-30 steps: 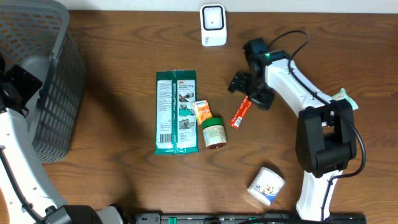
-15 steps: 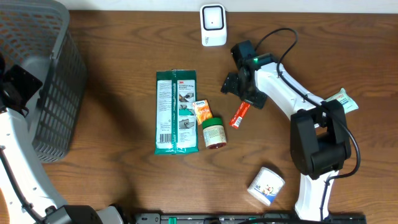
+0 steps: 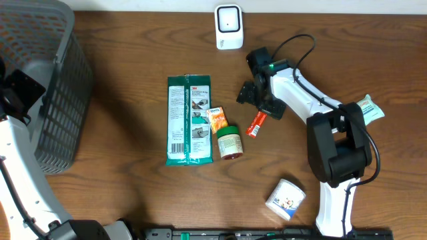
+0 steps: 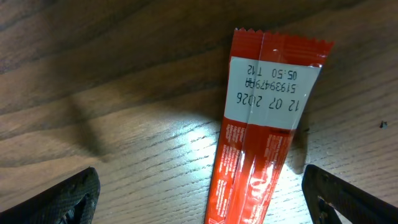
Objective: Scan the item barcode
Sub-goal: 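Lower the right gripper and grasp the Nescafe stick's end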
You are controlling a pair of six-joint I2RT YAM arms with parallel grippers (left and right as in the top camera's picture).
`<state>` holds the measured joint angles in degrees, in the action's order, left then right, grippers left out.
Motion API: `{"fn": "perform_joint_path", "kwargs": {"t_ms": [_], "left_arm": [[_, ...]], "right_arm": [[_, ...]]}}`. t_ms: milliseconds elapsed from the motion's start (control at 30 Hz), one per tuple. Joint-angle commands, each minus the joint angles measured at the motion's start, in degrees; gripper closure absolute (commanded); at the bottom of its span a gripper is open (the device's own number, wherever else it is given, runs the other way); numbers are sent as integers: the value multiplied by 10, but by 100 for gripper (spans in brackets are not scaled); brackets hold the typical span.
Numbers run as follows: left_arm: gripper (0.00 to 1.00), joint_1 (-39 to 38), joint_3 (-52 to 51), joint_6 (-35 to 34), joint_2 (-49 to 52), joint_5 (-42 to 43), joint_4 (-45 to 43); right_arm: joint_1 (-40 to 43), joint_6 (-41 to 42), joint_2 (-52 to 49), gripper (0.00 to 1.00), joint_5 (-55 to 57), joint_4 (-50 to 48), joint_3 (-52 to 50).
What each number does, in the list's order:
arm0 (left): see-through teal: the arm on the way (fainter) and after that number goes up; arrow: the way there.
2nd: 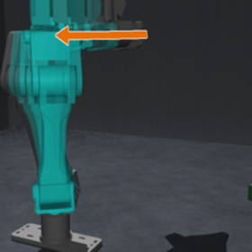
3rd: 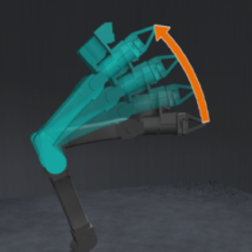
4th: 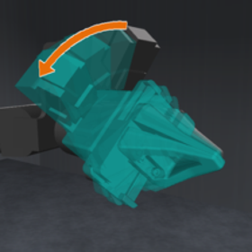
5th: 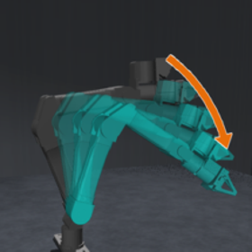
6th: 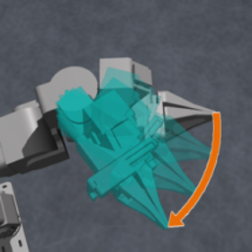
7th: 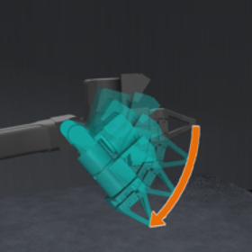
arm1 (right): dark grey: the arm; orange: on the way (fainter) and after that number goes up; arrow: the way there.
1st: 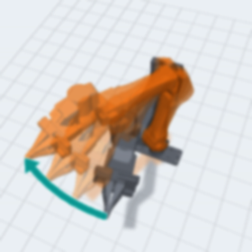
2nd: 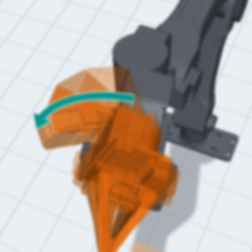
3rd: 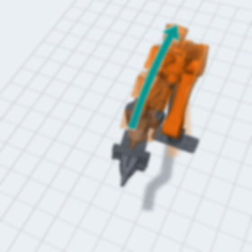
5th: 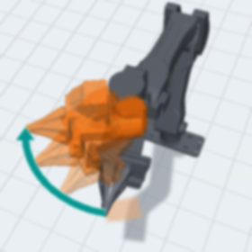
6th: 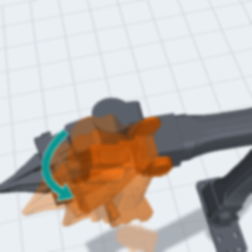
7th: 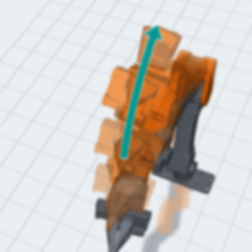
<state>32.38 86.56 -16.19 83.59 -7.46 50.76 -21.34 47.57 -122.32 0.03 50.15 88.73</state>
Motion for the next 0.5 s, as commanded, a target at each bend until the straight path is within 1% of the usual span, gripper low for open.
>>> {"fn": "perform_joint_path", "kwargs": {"t_ms": [0,467], "left_arm": [[6,2,8,7,4,-3,0],[7,2,8,7,4,-3,0]], "right_arm": [[1,13,-3,1,12,-5,-4],[1,21,-7,1,19,-18,-5]]}}
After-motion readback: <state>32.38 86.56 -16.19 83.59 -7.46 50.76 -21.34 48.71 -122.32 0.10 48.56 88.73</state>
